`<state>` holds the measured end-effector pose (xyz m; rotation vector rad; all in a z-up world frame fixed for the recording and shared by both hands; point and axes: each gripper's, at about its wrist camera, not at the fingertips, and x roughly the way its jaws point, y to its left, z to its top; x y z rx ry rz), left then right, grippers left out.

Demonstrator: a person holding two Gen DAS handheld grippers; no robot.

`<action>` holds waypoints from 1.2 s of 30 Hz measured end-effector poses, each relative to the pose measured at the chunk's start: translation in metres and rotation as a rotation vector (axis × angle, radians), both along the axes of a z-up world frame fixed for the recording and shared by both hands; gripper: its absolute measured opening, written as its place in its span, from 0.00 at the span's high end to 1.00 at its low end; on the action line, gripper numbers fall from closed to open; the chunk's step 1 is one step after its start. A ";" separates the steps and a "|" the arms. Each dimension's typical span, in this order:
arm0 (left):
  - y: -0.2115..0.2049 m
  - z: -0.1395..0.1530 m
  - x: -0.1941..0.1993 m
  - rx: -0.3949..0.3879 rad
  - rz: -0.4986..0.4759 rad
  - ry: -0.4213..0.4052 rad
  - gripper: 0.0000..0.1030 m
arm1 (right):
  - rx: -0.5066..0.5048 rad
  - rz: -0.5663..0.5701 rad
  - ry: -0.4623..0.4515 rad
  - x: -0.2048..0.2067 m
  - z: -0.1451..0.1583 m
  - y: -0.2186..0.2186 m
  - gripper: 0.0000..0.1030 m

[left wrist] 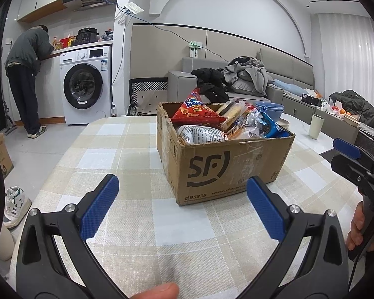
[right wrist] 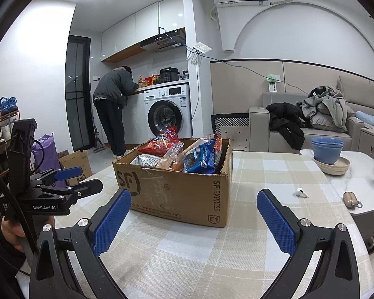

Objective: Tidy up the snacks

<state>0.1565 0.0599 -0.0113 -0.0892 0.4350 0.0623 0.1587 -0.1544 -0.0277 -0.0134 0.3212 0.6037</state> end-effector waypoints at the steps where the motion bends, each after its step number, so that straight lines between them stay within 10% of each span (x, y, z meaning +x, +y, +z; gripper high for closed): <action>1: 0.000 0.000 0.000 -0.001 0.000 0.000 0.01 | 0.001 0.000 0.001 0.000 0.000 0.000 0.00; 36: -0.005 0.001 0.000 0.016 -0.015 -0.011 0.01 | -0.005 0.001 -0.004 -0.001 0.000 0.000 0.00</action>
